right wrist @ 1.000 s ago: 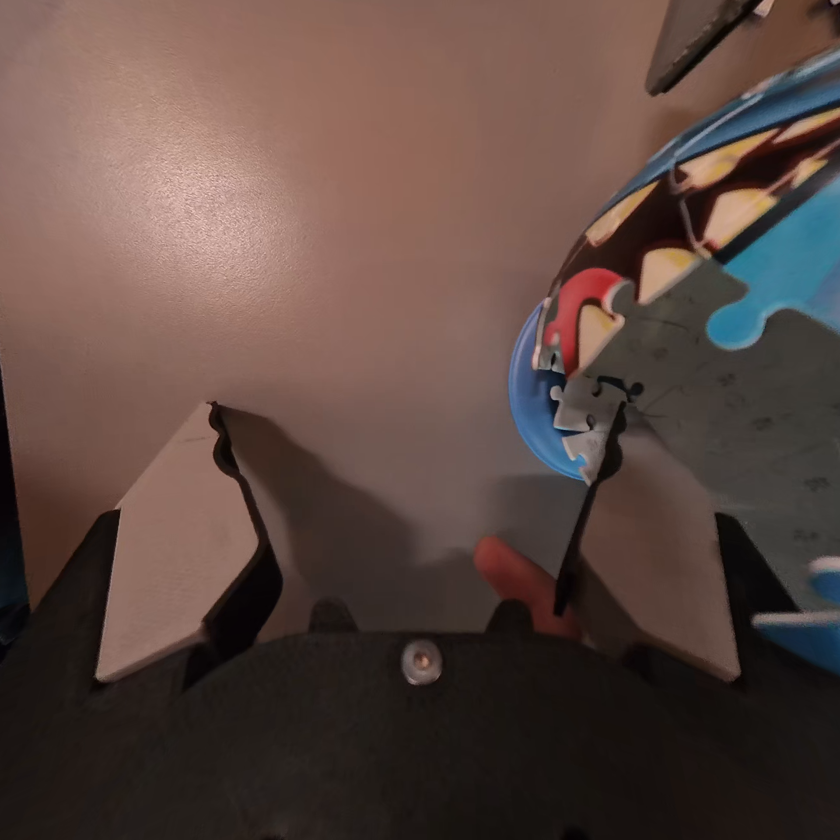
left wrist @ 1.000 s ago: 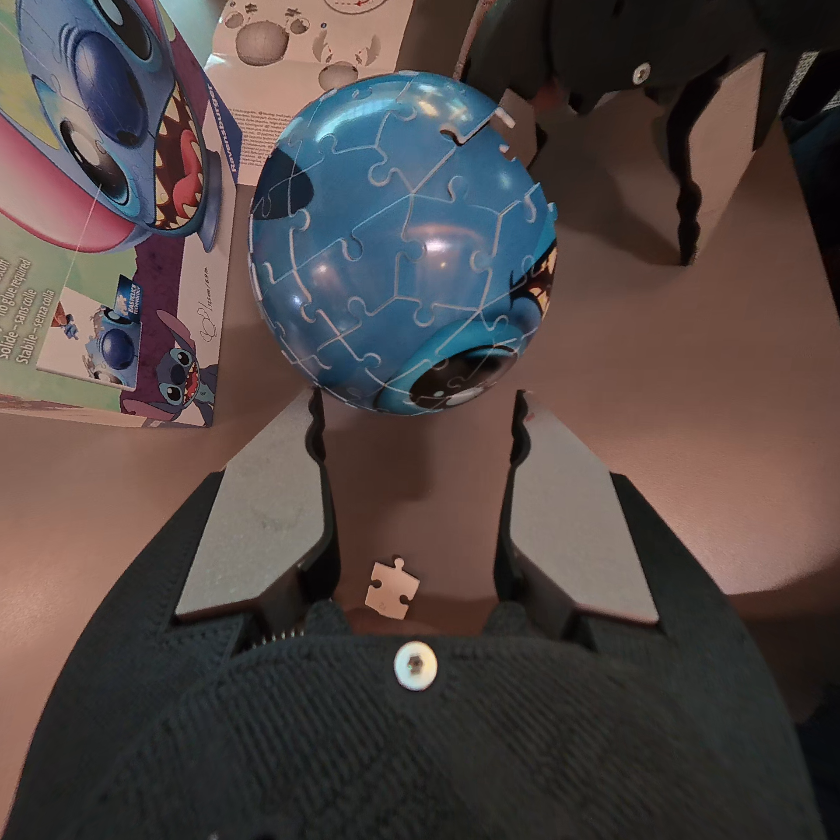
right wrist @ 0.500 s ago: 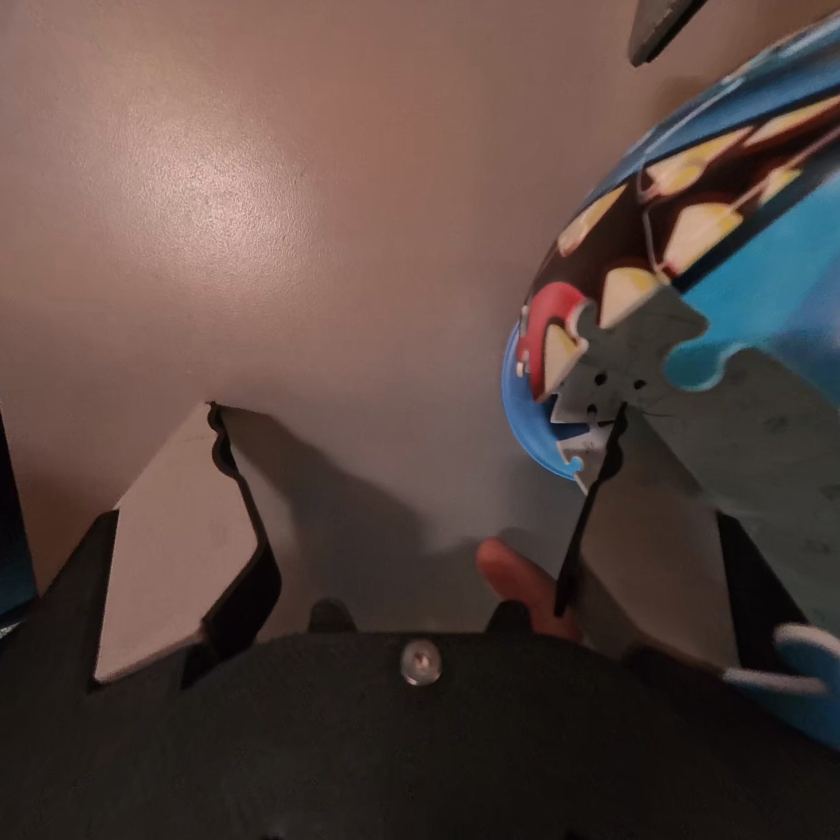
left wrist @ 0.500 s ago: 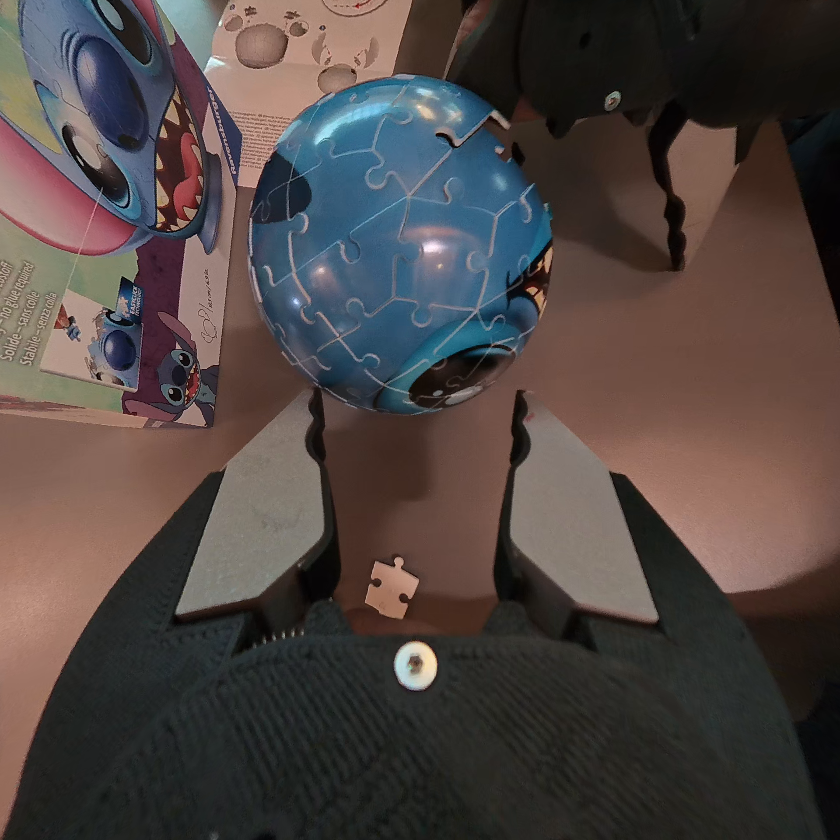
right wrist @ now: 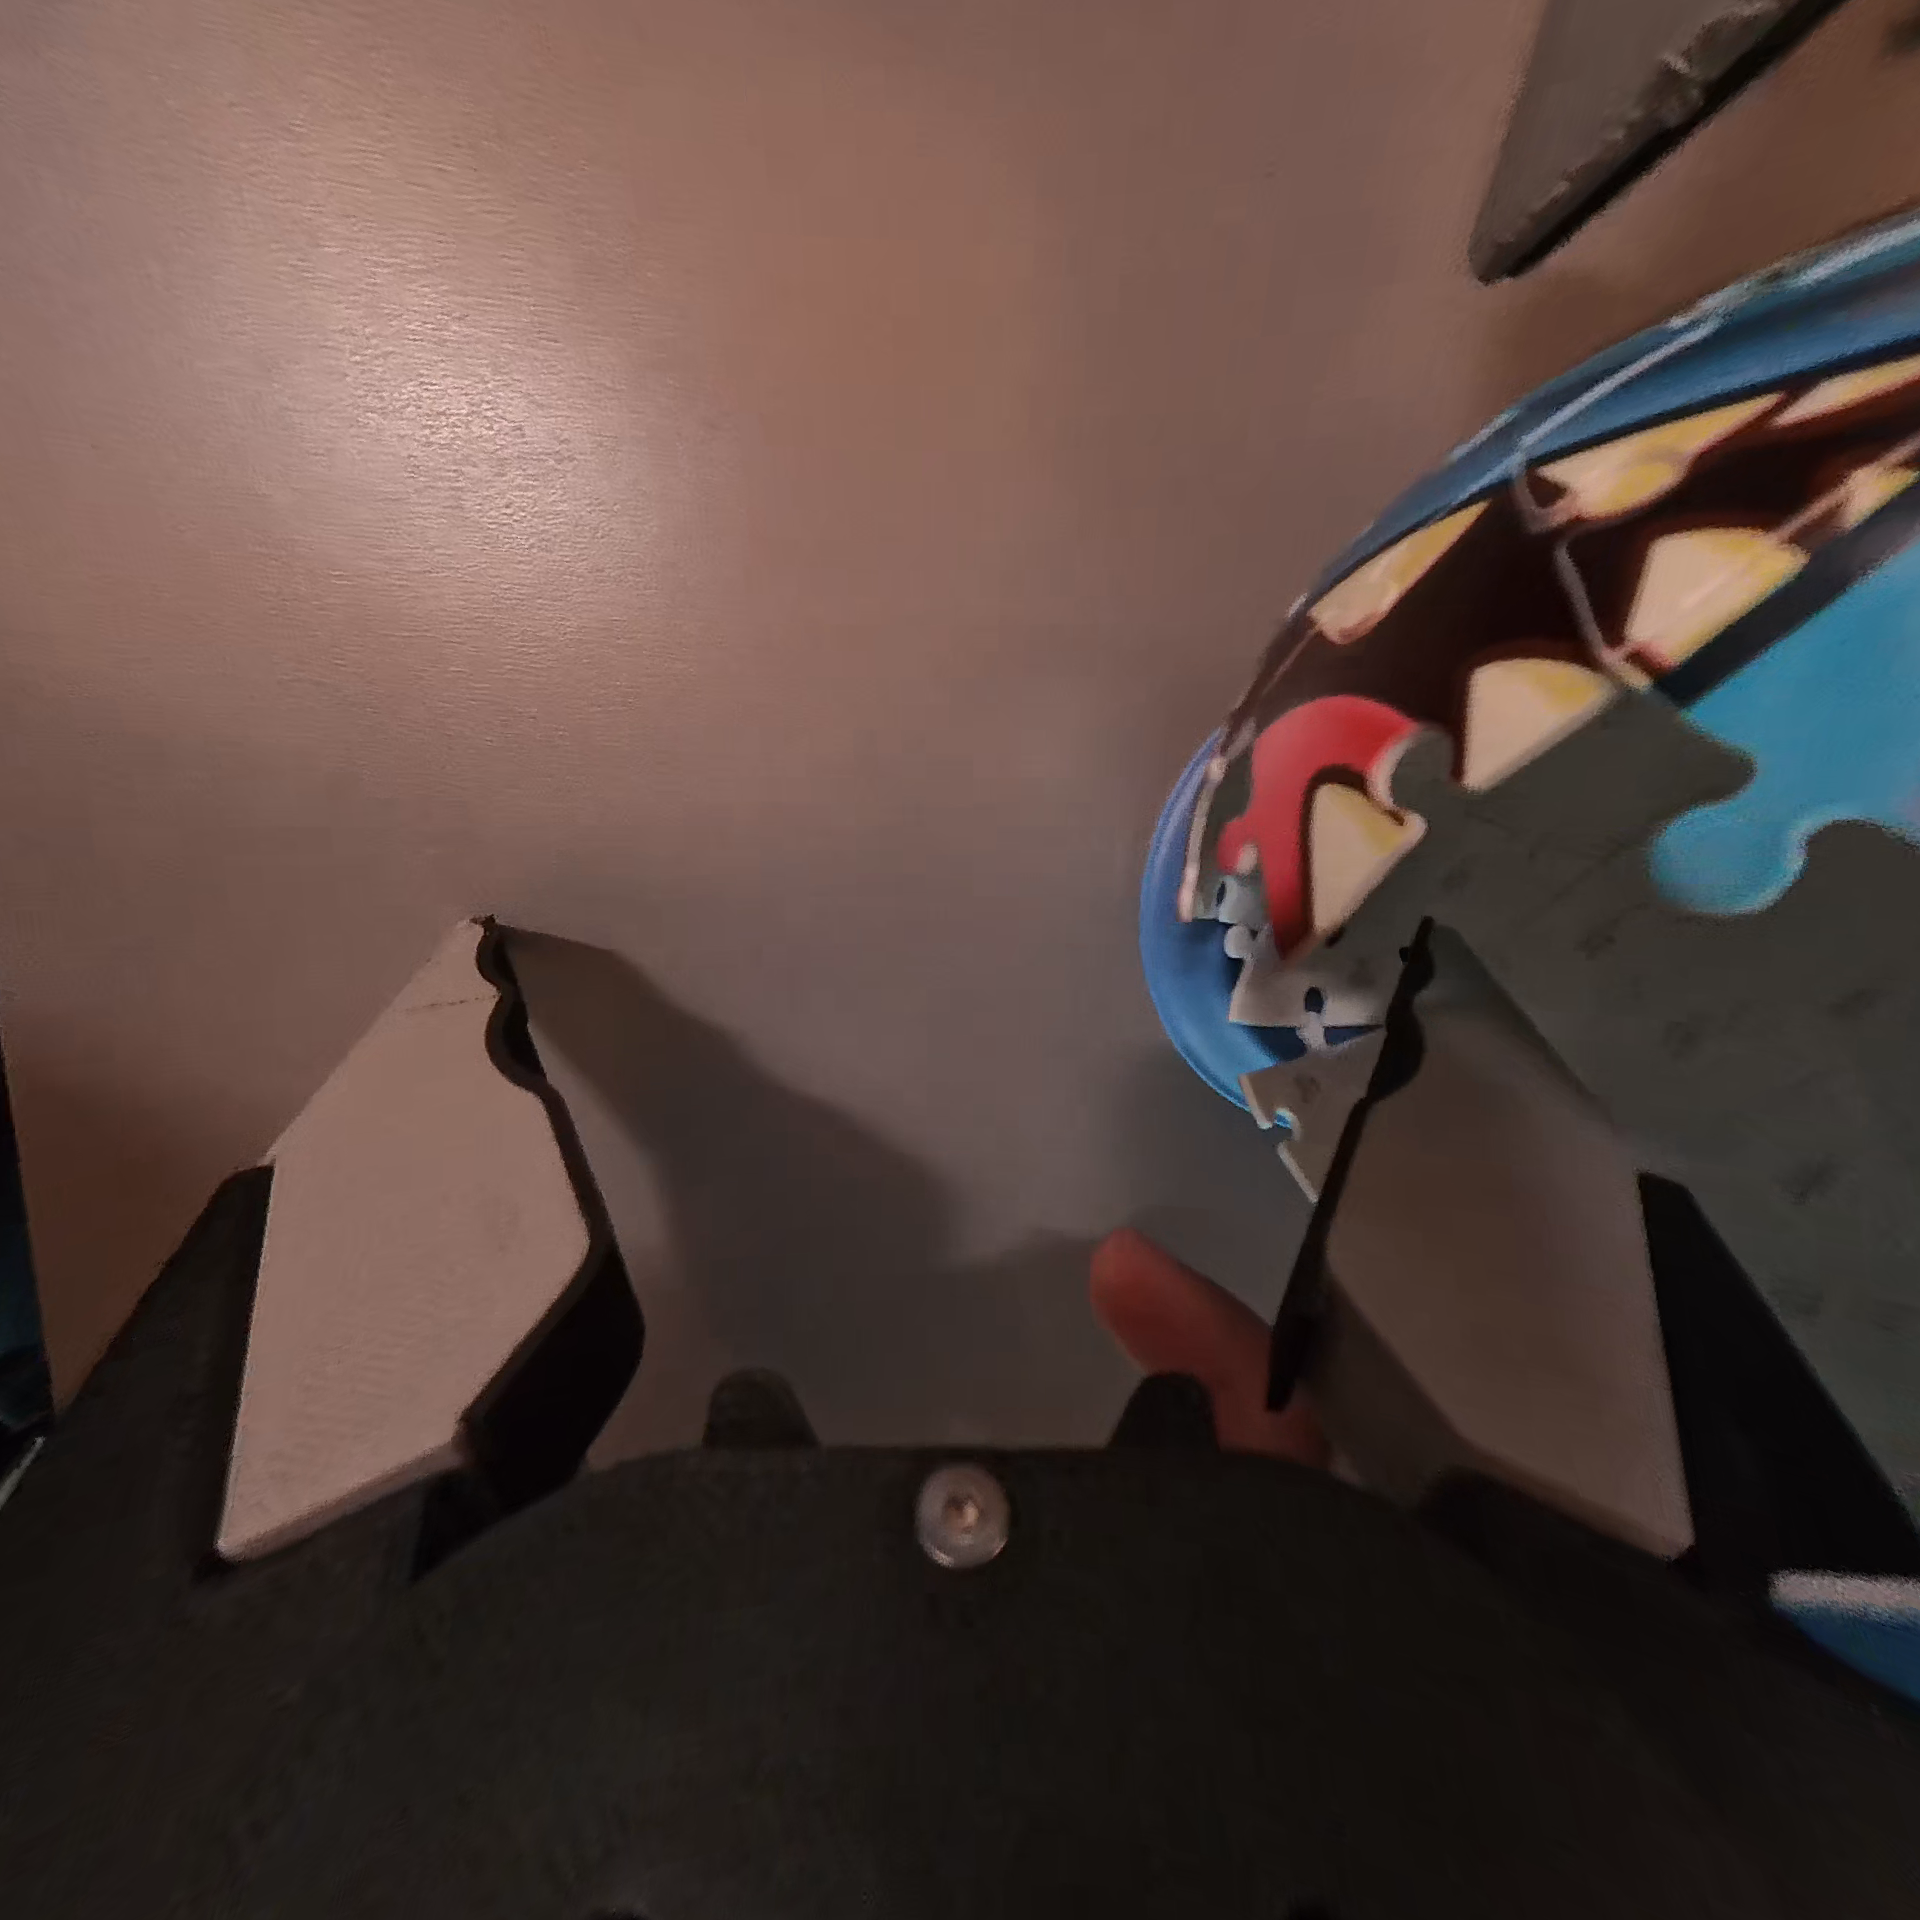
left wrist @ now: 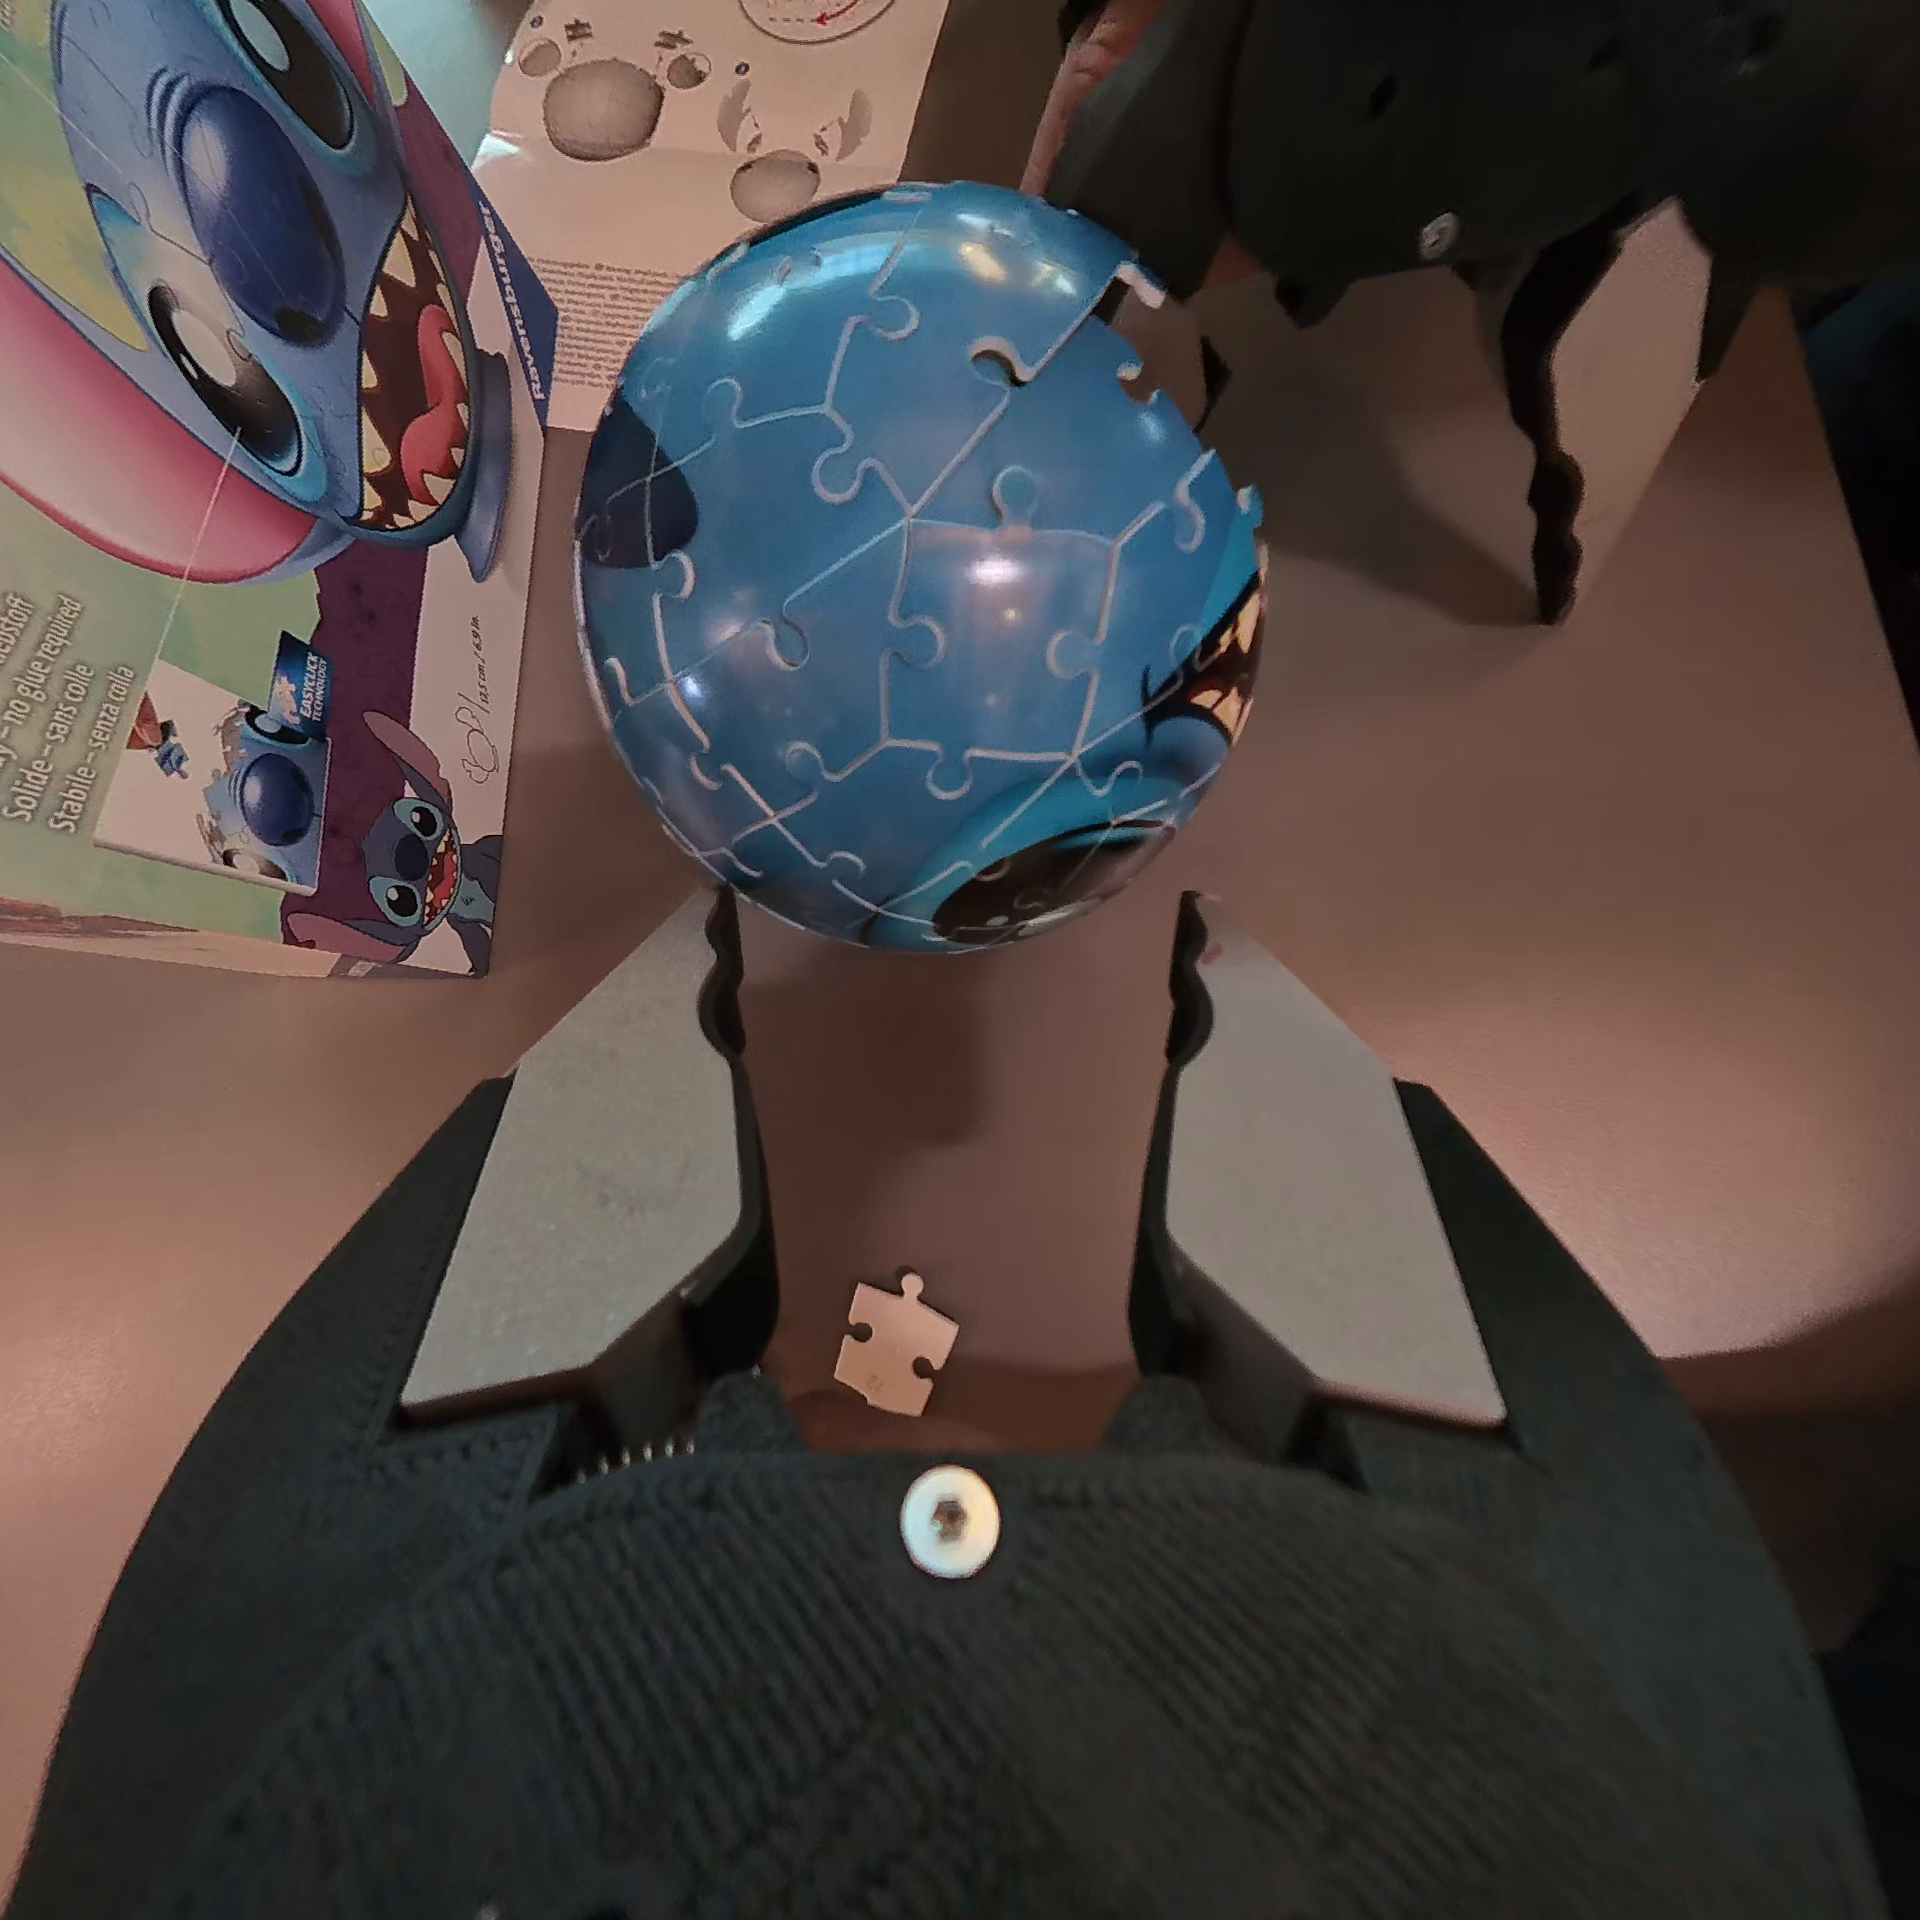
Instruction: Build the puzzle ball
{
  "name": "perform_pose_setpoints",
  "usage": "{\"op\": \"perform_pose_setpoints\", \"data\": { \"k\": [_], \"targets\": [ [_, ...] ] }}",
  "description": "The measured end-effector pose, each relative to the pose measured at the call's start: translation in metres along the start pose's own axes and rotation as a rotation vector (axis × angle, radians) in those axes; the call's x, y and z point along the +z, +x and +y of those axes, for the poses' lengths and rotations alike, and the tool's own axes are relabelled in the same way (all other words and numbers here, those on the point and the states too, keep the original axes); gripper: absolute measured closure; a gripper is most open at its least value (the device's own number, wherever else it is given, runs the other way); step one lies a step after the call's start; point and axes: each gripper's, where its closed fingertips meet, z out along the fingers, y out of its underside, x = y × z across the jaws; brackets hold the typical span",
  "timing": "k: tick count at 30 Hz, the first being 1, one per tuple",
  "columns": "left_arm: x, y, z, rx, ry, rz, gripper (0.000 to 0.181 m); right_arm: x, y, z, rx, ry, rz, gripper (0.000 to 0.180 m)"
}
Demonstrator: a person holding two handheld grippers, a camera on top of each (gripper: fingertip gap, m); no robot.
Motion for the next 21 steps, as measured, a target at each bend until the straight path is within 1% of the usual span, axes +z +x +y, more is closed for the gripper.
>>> {"op": "perform_pose_setpoints", "data": {
  "k": [5, 9, 12, 16, 21],
  "targets": [
    [0.000, 0.000, 0.000, 0.003, 0.001, -0.001, 0.099, -0.003, -0.007, 0.001, -0.056, -0.006, -0.005, 0.024],
    [-0.001, 0.000, 0.000, 0.003, 0.000, -0.001, 0.099, -0.015, -0.009, 0.003, -0.047, 0.023, 0.023, 0.026],
    [0.000, 0.000, -0.001, 0.001, -0.001, -0.001, 0.097, -0.032, -0.016, 0.002, -0.030, 0.090, 0.031, 0.027],
    [0.002, -0.002, -0.001, -0.013, -0.010, -0.012, 0.088, -0.058, -0.024, -0.002, 0.011, 0.213, 0.031, 0.028],
    [0.003, -0.005, -0.003, -0.043, -0.012, -0.024, 0.081, -0.075, -0.018, 0.012, 0.099, 0.292, 0.068, 0.028]
  ]
}}
